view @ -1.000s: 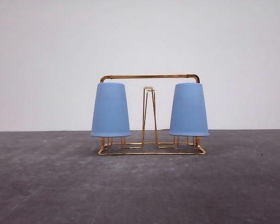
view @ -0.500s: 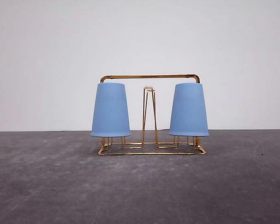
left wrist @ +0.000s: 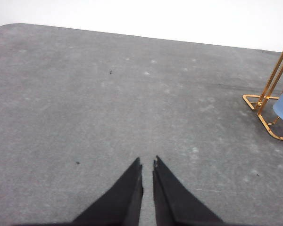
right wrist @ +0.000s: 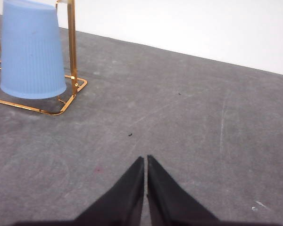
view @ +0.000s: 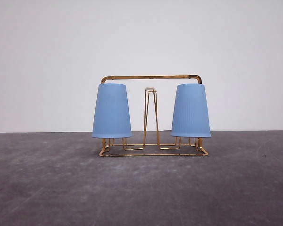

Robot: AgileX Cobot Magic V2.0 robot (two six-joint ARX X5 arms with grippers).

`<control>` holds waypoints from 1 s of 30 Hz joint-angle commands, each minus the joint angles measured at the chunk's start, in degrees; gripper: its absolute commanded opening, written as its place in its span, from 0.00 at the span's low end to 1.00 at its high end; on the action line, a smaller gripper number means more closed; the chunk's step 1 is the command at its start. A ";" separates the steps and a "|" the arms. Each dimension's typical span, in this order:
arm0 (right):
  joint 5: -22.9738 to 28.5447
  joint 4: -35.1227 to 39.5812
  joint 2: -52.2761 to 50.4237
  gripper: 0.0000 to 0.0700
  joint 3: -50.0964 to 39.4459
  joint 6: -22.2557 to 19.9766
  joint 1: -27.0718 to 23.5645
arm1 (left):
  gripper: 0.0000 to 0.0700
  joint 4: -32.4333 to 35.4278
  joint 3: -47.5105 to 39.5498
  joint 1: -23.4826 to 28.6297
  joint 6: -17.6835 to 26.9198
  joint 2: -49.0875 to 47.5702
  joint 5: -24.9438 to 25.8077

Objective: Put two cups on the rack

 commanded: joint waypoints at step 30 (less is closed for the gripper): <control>0.31 -0.11 -0.09 0.01 -0.26 1.40 0.07 | 0.03 -0.17 -0.83 0.04 -0.46 -0.11 -0.09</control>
